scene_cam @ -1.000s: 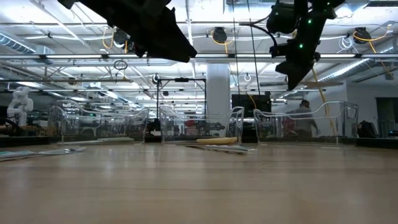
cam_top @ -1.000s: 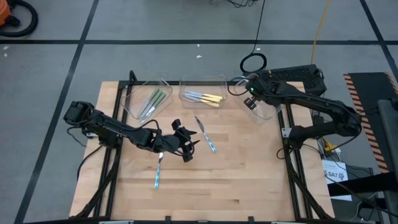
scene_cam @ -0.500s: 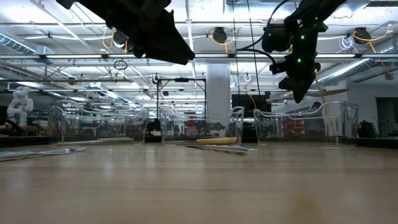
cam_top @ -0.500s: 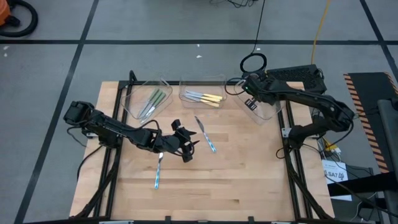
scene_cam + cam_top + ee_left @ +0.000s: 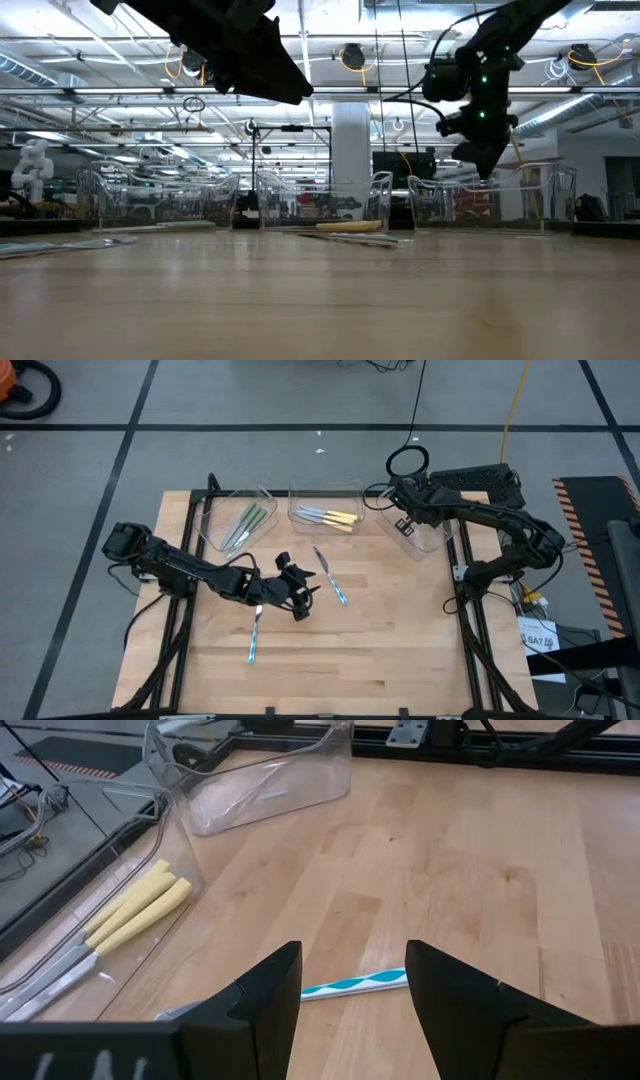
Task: Sort silverware by color (type)
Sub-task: Put the bottom right blue table knife into the right transparent bin
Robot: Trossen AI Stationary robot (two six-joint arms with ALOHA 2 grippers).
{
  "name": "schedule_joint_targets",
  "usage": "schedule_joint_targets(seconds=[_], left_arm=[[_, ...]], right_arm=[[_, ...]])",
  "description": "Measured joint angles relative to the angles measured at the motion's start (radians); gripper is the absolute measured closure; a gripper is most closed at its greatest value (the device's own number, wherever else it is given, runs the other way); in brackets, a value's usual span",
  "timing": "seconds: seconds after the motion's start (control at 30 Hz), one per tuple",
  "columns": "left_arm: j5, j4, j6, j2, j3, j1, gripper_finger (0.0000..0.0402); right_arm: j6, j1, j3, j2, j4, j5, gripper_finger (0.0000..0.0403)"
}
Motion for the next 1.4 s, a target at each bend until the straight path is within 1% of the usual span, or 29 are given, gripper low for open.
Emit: schedule_joint_targets(seconds=[0.2,0.37,0.67,0.87,1.27,1.4], left_arm=[[0.000,0.000,0.000,0.000,0.000,0.000,0.0213],[0.000,0.000,0.000,0.000,0.000,0.000,0.0213],[0.000,0.001,0.001,0.000,0.000,0.001,0.0213],[0.000,0.001,0.003,0.000,0.000,0.001,0.0213],[0.000,0.001,0.002,0.000,0.000,0.001,0.0213],[0.000,0.001,0.002,0.000,0.000,0.001,0.0213]], right_arm=[[-0.087,-0.036,-0.087,0.000,0.136,-0.001,0.0380],[-0.089,-0.051,-0.113,0.000,0.170,-0.003,0.0380],[-0.122,-0.052,-0.195,0.000,0.315,-0.003,0.0377],[-0.126,-0.052,-0.226,0.000,0.354,-0.003,0.0365],[-0.123,-0.052,-0.238,0.000,0.351,-0.003,0.0364],[-0.115,-0.051,-0.238,0.000,0.337,-0.003,0.0354]])
